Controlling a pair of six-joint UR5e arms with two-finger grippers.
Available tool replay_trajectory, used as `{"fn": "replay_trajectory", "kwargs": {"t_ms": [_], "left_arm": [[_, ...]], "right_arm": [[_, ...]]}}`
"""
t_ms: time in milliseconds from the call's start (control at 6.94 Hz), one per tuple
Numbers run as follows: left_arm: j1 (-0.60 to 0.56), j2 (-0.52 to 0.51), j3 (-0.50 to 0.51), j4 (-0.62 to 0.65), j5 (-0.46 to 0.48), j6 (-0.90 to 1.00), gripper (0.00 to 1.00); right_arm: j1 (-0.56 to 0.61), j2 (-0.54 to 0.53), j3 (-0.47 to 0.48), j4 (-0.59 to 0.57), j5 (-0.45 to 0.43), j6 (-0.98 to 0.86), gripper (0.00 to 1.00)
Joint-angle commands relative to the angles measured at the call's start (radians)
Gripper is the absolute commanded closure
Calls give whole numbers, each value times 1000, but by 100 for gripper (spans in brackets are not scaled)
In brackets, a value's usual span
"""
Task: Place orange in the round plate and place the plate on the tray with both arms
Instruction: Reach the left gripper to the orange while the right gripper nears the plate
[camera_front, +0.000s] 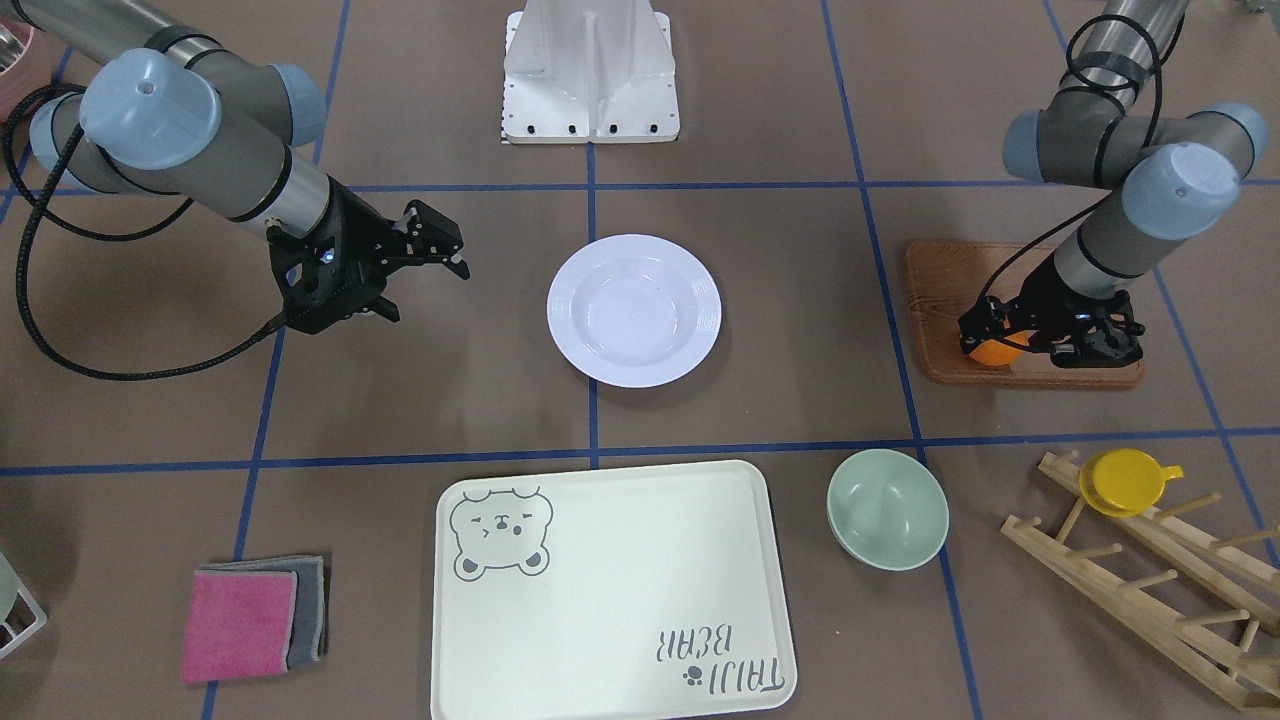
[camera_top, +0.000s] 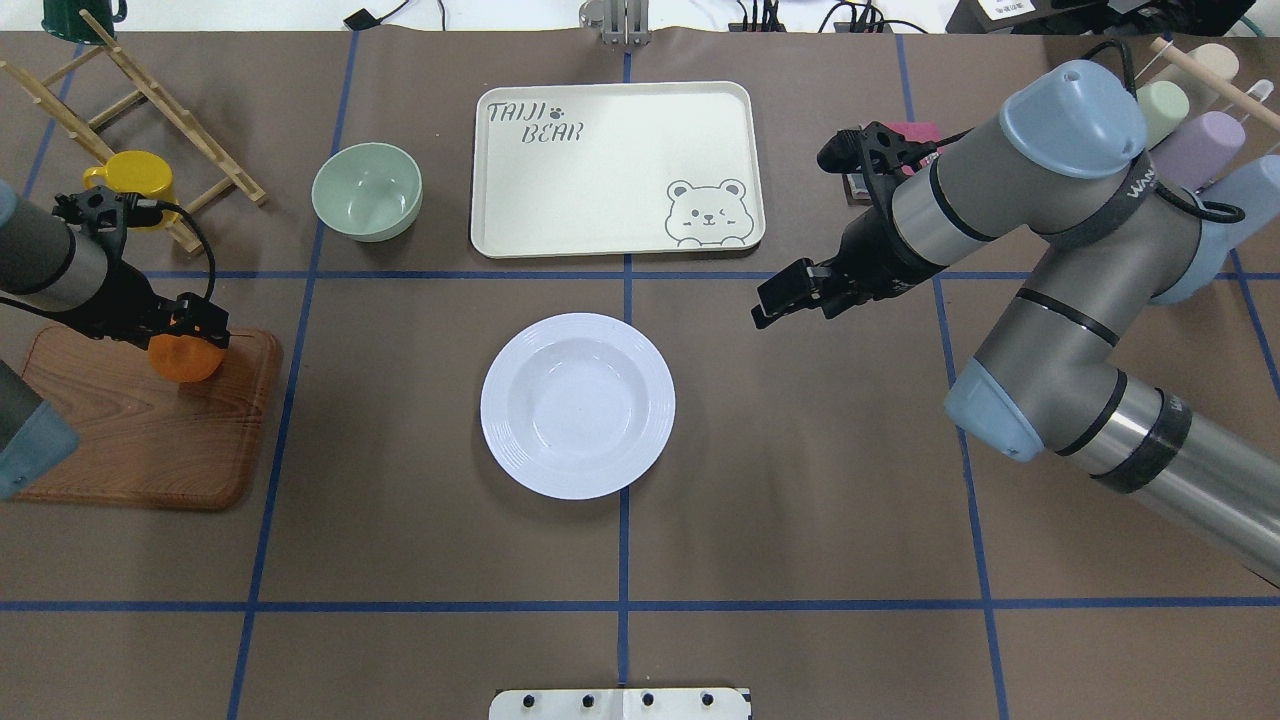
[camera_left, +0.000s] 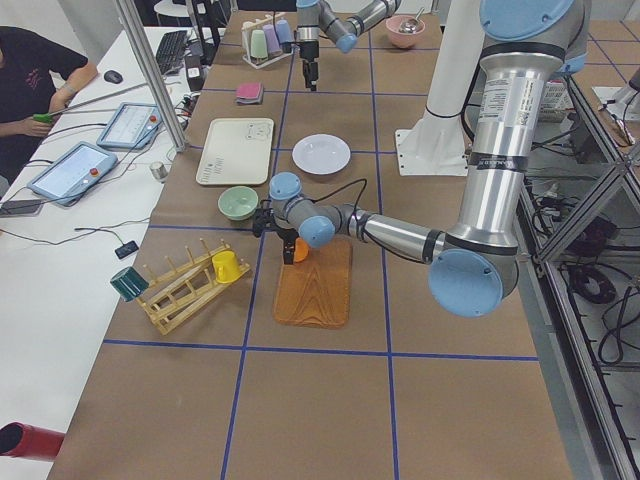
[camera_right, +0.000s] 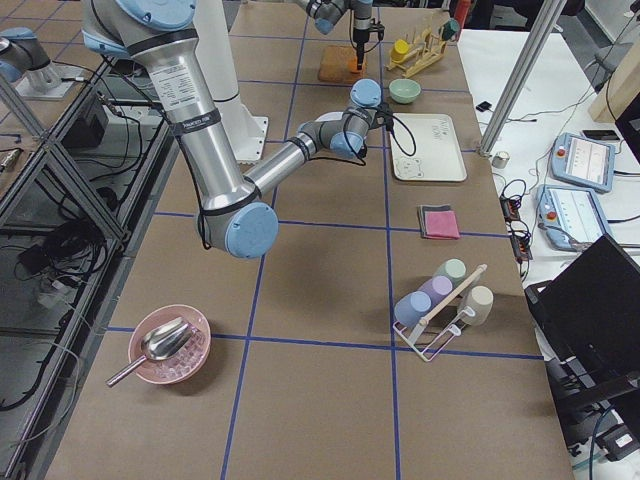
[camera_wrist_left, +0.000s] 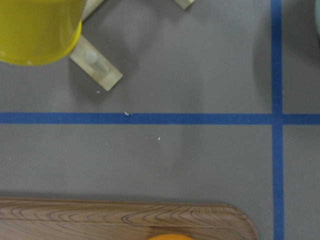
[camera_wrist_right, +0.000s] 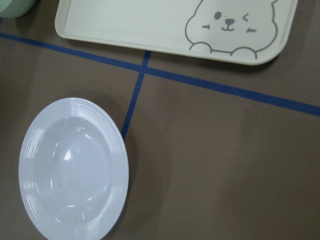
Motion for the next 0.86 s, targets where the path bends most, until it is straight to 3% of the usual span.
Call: {"fn": "replay_trajectory", "kwargs": {"t_ms": [0, 288, 577, 721], "left_arm": [[35, 7, -2, -40, -4, -56, 12], [33, 10, -8, -39, -8, -51, 27], [31, -1, -65, 2, -57, -60, 29], [31, -31, -150, 153, -62, -69, 29]], "right_arm": [[0, 4, 5, 0, 0, 9, 0], [0, 5, 5, 0, 0, 9, 0], [-8, 5, 3, 0, -2, 10, 0], [-9, 8, 3, 0, -2, 19, 0]]}}
